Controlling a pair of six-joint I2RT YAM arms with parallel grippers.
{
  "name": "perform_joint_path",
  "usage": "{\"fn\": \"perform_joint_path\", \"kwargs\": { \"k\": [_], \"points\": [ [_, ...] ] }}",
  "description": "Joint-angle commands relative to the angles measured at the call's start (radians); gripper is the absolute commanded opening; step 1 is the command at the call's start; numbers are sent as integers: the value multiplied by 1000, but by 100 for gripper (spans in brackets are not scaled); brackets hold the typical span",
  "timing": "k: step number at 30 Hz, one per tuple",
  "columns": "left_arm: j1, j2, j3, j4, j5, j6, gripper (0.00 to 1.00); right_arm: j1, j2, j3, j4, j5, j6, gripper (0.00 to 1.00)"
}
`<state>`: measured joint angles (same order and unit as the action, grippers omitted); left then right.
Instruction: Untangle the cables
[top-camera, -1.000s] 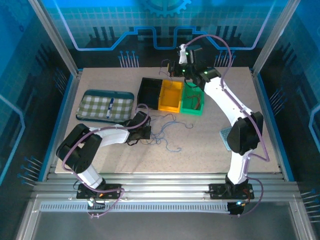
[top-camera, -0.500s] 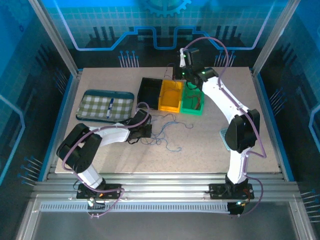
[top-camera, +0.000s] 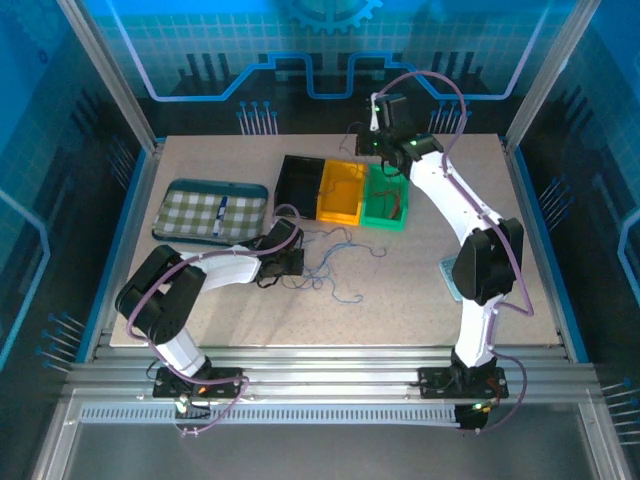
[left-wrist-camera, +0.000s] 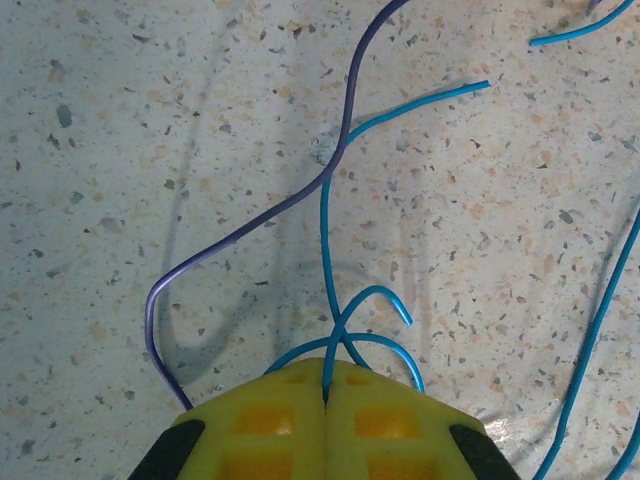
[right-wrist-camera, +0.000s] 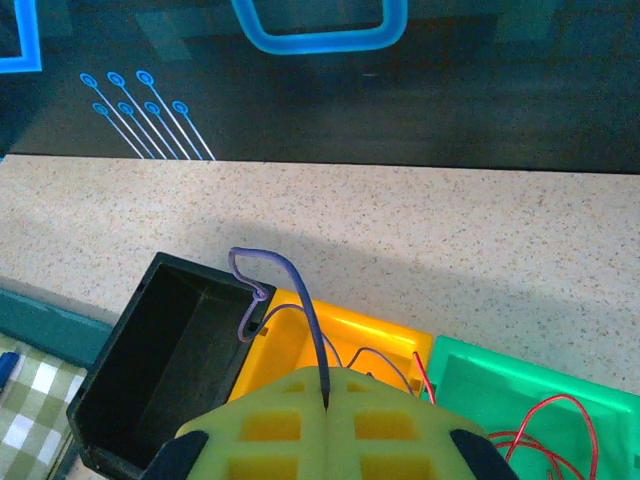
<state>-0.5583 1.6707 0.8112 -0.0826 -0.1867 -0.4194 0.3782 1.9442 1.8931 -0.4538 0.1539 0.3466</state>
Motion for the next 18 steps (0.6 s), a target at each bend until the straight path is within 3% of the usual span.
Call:
{"fn": "perform_joint_path", "kwargs": {
  "k": [1,6,11,18],
  "points": [
    [-1,12,29,-23,3,-14,0,-13,-42,11,15,19,0,0],
    [-2,15,31,-22,3,-8,0,-15,-82,-25,103,-73,1,0],
    [-3,18,35,-23,6,-6,0,-15,-174,-142,322,-237,44,0],
    [-3,16,31,-19,6,-5,0,-17,-223,-121,353,-267,91,0]
  ]
}}
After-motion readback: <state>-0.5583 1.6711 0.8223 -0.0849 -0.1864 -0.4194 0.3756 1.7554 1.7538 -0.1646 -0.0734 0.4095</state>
